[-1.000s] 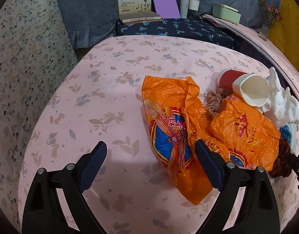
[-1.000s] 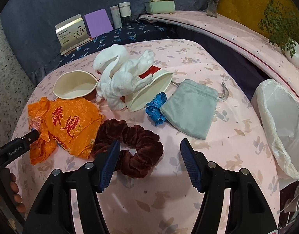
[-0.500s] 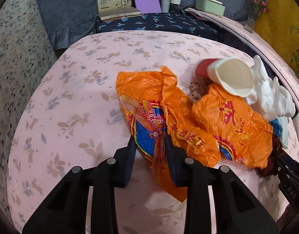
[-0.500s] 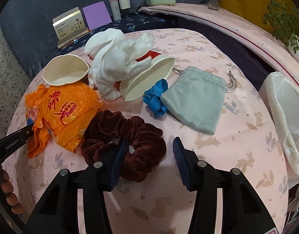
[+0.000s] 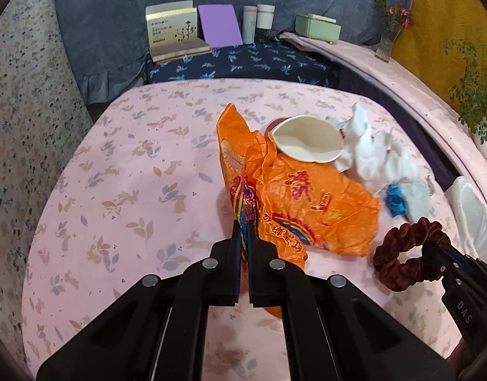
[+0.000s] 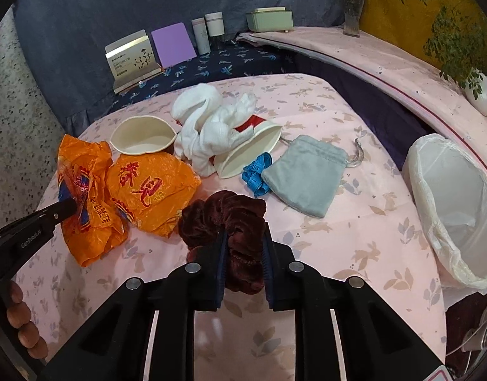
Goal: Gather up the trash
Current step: 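Grasp the scrunchie with the right gripper while the left gripper grasps the orange wrapper, then carry the scrunchie and orange wrapper over the wastebasket and open both grippers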
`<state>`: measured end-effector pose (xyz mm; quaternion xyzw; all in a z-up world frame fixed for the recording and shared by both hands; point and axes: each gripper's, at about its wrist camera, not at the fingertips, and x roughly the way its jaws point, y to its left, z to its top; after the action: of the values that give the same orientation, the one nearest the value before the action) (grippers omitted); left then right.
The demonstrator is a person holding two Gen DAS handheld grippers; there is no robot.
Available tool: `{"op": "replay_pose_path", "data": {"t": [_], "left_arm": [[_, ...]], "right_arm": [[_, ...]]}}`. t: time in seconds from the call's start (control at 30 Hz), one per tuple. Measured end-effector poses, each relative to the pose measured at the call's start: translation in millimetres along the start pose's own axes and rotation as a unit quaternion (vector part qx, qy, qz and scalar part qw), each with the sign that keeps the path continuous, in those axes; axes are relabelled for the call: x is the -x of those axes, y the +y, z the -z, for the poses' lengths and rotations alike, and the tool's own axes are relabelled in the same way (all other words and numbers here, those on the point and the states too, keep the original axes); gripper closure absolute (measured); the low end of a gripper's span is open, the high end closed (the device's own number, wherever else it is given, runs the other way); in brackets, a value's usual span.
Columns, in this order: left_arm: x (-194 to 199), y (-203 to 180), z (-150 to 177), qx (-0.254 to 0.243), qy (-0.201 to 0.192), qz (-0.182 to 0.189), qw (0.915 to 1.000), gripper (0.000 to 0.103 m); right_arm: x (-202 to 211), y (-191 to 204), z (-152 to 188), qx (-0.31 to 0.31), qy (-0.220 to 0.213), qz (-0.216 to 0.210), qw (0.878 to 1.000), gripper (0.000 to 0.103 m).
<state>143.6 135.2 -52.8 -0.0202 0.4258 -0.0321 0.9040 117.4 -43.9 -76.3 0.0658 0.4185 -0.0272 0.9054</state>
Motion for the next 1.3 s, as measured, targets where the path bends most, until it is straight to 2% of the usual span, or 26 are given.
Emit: {"op": "replay_pose_path", "data": {"t": [0.3,0.63,1.0,1.3], "left_arm": [[51,-37,-5,-0.023,-0.044,0.016,0.9986,0.101],[87,-107,-9,-0.071,-0.076,0.054,0.9931,0.101],[94,-186,-10,-0.129,-0.085,0.094,0.9835,0.101],[84,-239,-6,-0.169,-0.072,0.12,0.9756,0.1]], "right_arm": [[59,-19,-11,-0.015,-0.058,-0.01,0.998,0.085],[107,-59,-19,-0.043,-0.109,-0.001,0.993,0.085],[133,-123,-20,-0.095,-0.14,0.033,0.985,0.085],[140,-177,-12,-0.14,-0.151,0.073,0.976,0.085]]}}
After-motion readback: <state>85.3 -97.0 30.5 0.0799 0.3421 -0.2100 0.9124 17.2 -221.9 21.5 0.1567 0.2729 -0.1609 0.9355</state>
